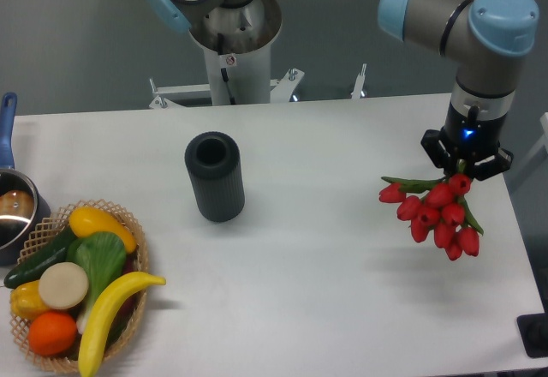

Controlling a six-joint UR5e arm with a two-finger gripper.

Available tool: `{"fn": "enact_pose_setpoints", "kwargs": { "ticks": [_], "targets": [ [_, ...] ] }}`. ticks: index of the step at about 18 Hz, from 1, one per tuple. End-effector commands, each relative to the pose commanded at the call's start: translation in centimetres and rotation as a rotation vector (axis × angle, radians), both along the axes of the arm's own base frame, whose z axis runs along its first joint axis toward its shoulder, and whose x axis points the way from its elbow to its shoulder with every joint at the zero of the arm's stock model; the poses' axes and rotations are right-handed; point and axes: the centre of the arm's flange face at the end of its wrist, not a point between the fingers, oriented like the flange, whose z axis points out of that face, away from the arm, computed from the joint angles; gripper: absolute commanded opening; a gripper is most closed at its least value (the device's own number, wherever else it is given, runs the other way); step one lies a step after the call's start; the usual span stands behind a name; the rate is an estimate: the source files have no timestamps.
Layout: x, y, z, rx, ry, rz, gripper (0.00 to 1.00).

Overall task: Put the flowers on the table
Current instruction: 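Lower the held red tulips toward the table surface with the gripper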

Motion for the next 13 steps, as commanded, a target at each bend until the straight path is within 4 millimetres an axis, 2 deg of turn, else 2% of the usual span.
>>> {"fn": "enact_pose_setpoints", "kwargs": {
  "ticks": [4,8,9,10,13],
  "targets": [
    [0.3,0.9,-0.9,-0.005,-0.014,0.011,0.0],
    [0.1,1.6,-2.8,-0.013,-0.039,0.009,0.0],
    [0.4,2.1,-3.2,-0.014,-0.047,0.004,0.02],
    [0.5,2.3,-3.8,-0.017,-0.058,0.001,0.08],
    [1.1,3.2,-4.1,-0.011,-0.057,-0.014,0.17]
  ]
}}
